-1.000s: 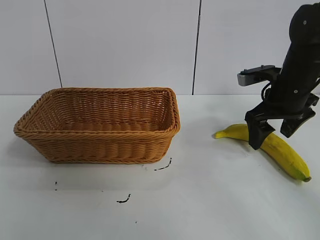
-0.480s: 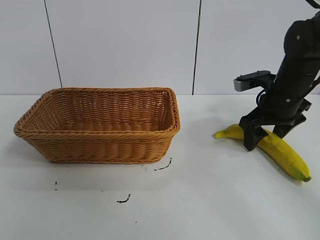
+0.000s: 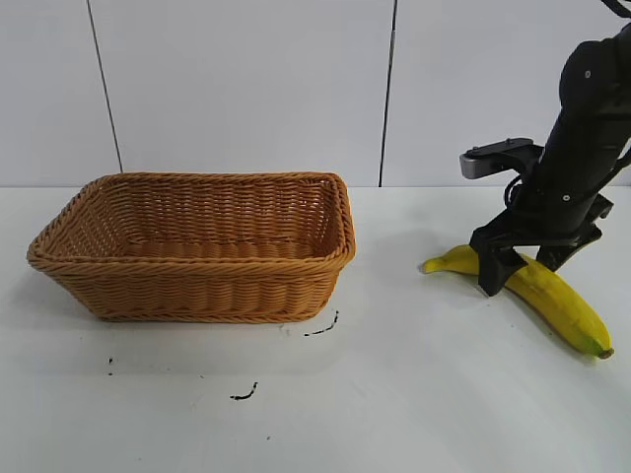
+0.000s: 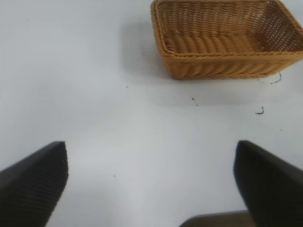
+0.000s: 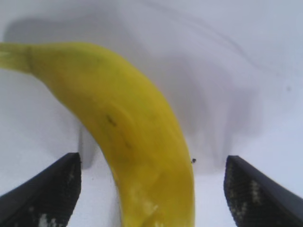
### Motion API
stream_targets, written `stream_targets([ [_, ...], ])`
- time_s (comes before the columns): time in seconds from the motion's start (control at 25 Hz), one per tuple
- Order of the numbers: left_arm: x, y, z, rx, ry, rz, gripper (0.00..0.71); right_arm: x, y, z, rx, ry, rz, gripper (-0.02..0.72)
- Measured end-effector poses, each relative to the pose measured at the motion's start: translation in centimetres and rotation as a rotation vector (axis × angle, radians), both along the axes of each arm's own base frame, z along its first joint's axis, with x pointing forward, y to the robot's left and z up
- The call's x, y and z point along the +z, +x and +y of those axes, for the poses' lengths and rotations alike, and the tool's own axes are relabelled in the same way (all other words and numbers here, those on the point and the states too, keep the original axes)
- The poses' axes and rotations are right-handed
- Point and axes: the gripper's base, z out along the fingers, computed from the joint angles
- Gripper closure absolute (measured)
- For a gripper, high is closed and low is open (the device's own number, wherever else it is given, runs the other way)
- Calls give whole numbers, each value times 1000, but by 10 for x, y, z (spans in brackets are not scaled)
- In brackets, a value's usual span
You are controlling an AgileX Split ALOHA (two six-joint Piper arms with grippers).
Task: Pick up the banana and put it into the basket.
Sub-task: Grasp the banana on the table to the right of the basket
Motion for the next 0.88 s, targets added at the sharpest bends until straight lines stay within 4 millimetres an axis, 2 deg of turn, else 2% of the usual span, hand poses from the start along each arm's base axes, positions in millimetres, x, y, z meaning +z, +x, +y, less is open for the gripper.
stream_targets([
  [0.52, 0, 0, 0, 0, 0, 0, 20, 0, 0, 0, -16, 4, 2, 139],
  [0.84, 0, 0, 0, 0, 0, 0, 20, 0, 0, 0, -42, 12, 5, 398],
  [0.88, 0, 0, 0, 0, 0, 0, 20, 0, 0, 0, -42, 12, 5, 397],
])
